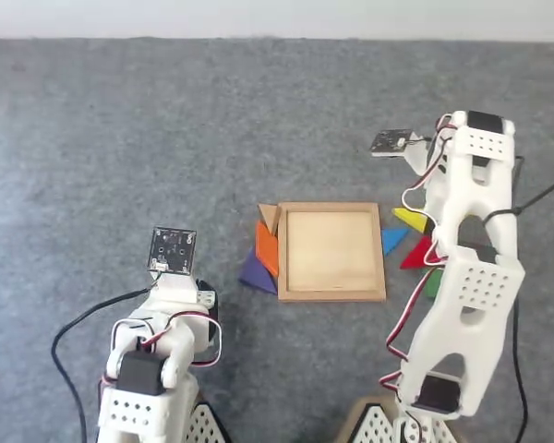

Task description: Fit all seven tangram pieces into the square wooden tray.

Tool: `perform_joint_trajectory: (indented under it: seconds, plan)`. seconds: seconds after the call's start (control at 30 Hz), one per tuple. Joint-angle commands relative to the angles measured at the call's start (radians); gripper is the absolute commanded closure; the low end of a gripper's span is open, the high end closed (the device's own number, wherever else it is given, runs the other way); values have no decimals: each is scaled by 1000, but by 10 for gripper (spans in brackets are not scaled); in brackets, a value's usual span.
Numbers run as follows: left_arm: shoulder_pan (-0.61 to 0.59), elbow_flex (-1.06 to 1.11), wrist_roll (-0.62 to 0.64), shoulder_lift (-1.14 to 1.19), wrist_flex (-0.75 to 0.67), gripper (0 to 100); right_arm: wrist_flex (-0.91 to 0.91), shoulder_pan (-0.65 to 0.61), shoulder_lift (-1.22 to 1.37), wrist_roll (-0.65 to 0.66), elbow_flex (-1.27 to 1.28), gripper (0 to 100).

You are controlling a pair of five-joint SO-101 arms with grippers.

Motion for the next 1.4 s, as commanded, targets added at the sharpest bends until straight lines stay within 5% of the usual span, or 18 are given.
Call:
perform_joint_trajectory:
  seconds: [0.0, 0.5, 0.77, 1.0, 1.37]
  plan:
    - [-5, -12, -6, -20, 6, 986, 33, 50, 59, -20, 28, 764]
    - [-5, -12, -6, -20, 6, 986, -16, 33, -387, -365, 66, 764]
    - [-5, -12, -6, -20, 6, 986, -188, -2, -806, -227, 586, 762]
    - [-5, -12, -6, -20, 6, 986, -723, 5, -1059, -126, 1232, 656]
    - [-5, -12, -6, -20, 6, 986, -877, 13, -782, -127, 1155, 668]
